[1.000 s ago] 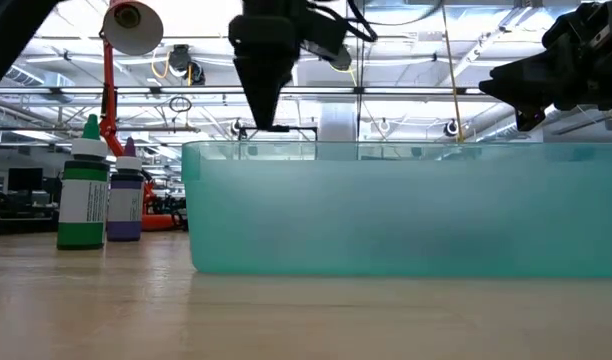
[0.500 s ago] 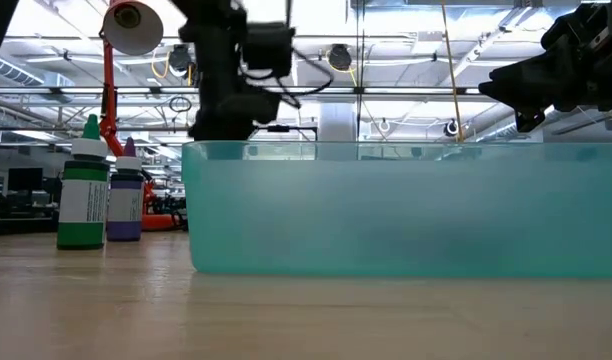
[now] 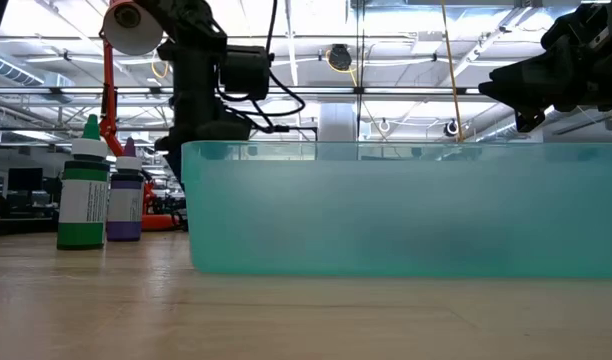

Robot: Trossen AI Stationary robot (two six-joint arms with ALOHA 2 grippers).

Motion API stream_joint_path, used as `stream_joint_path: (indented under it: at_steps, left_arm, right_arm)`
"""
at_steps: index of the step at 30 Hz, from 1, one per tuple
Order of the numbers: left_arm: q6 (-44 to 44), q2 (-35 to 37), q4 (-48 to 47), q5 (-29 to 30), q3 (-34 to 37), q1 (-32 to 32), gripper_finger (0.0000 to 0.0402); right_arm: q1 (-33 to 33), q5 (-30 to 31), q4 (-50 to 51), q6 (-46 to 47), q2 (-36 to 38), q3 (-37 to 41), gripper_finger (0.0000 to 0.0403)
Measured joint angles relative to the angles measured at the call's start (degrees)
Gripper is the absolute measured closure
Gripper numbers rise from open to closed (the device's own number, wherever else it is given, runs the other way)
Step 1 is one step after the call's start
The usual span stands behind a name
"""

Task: Pick & Place food coloring
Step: Put the small orange food coloring bottle into the green bin

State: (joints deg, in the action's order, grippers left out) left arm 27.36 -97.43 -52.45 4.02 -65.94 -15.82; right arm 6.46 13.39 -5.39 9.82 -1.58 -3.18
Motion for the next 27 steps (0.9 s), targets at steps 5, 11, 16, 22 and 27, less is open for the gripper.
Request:
stream_joint_path:
  at_steps: [5,11,16,22,27]
  left_arm:
    - [0.52,0.00,2.87,-0.56,1.89,0.87,0.0202]
    - [0.61,0.00,7.62,-2.48,4.84,1.00,0.0202]
    - [1.24,0.00,7.91,-2.05,6.14,0.97,0.0202]
    - [1.24,0.00,10.41,-2.04,7.39,0.97,0.0202]
    - [0.44,0.00,10.79,-2.04,7.39,0.97,0.0202]
  right_arm:
    - [0.00,0.00,0.00,-0.02,0.00,0.00,0.0298]
    - [0.00,0.00,0.00,0.00,0.00,0.00,0.0298]
    - [0.00,0.00,0.00,-0.02,0.00,0.00,0.0298]
    - [0.00,0.00,0.00,-0.02,0.00,0.00,0.0298]
    - [0.00,0.00,0.00,-0.01,0.00,0.00,0.0298]
